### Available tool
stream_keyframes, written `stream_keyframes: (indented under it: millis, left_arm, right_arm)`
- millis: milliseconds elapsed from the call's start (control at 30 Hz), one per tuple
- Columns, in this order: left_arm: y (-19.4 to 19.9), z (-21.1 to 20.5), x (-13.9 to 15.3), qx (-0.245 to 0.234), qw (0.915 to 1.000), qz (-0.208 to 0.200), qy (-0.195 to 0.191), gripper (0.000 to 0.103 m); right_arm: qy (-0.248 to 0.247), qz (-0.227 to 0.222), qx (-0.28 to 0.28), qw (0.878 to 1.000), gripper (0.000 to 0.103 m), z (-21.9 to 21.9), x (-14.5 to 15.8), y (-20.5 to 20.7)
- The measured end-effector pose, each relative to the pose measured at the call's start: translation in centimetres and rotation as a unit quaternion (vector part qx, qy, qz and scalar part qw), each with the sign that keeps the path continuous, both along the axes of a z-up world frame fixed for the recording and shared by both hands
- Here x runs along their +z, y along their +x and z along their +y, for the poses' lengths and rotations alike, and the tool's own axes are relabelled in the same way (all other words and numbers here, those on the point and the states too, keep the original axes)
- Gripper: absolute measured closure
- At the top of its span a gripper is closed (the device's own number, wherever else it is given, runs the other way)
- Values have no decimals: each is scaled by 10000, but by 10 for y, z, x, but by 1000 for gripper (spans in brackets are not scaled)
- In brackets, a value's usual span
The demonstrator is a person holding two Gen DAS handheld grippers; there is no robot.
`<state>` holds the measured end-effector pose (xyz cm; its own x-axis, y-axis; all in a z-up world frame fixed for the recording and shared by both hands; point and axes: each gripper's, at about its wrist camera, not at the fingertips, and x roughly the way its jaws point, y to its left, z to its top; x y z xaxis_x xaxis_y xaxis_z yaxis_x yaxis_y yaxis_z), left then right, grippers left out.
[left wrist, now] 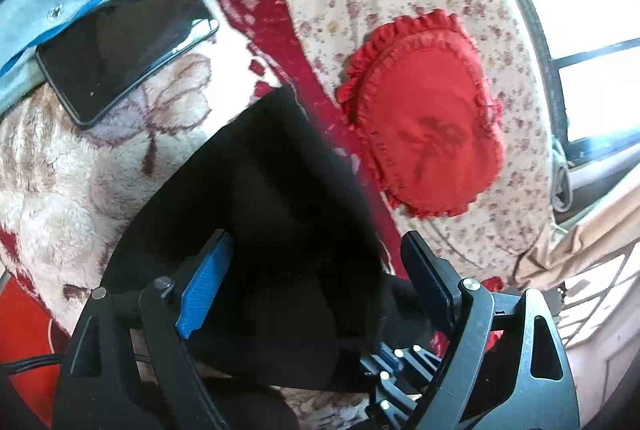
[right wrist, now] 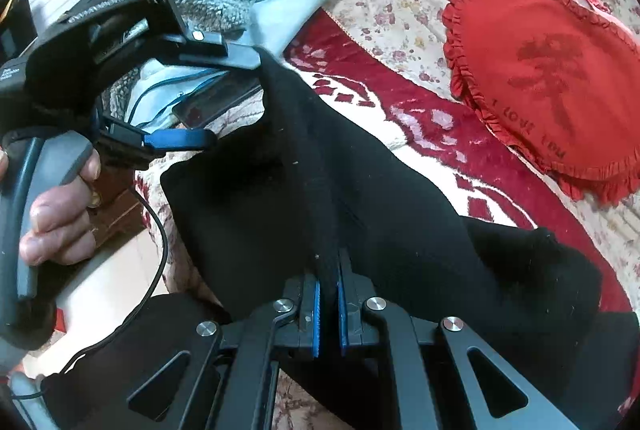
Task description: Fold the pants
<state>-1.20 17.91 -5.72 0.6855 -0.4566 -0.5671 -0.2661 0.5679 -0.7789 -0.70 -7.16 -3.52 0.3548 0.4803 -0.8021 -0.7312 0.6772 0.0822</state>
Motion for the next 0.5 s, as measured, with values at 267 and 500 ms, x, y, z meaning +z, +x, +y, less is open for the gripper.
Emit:
stream_keyframes:
  millis: [267, 500]
  left_arm:
    - [11, 0, -21, 54, 9993, 359, 64, 4]
    - [8, -1, -18, -13, 9977, 536, 404, 58]
  right_arm:
    - [52, 22, 15, 10000, 97, -2, 3, -9]
    - [133, 55, -49, 9999, 97, -8, 6, -12]
